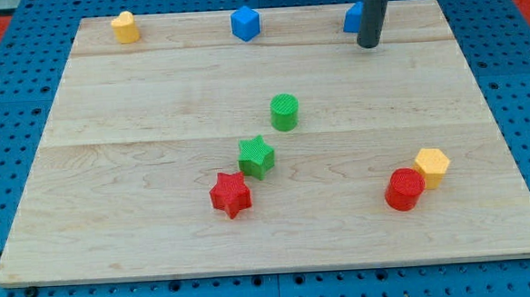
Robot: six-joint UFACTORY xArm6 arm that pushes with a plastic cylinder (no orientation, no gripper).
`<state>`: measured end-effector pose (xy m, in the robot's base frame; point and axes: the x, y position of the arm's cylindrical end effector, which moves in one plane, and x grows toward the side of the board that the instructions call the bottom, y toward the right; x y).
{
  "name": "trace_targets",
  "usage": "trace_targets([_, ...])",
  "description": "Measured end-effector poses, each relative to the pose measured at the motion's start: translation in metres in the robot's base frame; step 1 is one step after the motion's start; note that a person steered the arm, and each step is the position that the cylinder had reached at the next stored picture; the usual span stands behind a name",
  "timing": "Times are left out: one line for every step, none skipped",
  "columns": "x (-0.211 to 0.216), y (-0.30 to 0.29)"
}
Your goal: Separate the red star and green star
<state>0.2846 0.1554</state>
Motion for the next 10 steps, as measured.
trace_targets([0.0, 0.0])
trace_targets([0.009, 0.0])
trace_targets([0.035, -0.01])
trace_targets([0.074, -0.006])
trace_targets([0.128, -0.033])
trace_targets([0.188, -0.043])
trace_targets([0.237, -0.095])
trace_targets([0.276, -0.13])
trace_targets([0.249, -0.194])
trace_targets([0.167, -0.215])
